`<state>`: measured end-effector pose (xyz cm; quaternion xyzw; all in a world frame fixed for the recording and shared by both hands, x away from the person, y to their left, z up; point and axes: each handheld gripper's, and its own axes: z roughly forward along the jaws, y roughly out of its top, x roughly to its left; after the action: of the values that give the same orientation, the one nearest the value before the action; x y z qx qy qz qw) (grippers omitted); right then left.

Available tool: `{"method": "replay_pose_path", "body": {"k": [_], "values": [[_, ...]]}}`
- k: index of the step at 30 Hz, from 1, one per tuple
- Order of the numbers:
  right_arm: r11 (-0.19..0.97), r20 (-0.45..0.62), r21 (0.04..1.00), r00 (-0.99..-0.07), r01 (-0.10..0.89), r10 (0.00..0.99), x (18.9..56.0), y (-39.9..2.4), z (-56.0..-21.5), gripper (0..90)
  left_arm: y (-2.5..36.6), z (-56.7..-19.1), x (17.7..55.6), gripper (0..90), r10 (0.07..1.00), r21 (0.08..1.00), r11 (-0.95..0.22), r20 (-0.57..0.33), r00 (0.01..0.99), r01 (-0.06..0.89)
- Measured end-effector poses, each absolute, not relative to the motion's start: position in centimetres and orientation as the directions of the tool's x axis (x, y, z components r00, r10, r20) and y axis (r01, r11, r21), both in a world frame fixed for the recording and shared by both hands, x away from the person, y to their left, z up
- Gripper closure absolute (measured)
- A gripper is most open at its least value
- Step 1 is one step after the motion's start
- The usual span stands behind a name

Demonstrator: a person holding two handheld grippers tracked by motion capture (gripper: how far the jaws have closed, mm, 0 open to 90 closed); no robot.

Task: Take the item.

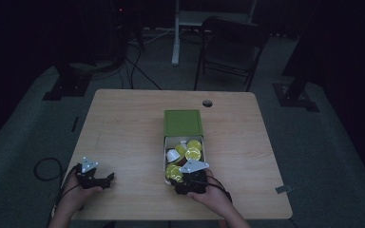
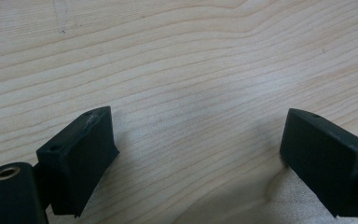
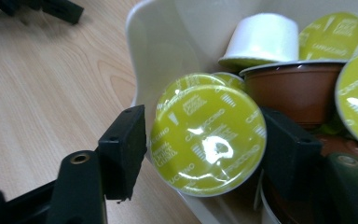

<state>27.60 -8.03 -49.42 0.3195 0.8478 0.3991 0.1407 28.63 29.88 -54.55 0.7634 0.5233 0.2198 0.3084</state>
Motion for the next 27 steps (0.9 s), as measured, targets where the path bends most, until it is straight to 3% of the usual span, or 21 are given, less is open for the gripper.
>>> {"method": "replay_pose_path", "body": {"k": [27], "values": [[0.469, 0.006, 0.795, -0.779, 0.384, 0.627, 27.5, -8.9, -46.7, 39.7, 29.9, -54.5, 28.6, 10.3, 0.934, 0.701, -0.262, 0.013, 0.356, 0.664]]}}
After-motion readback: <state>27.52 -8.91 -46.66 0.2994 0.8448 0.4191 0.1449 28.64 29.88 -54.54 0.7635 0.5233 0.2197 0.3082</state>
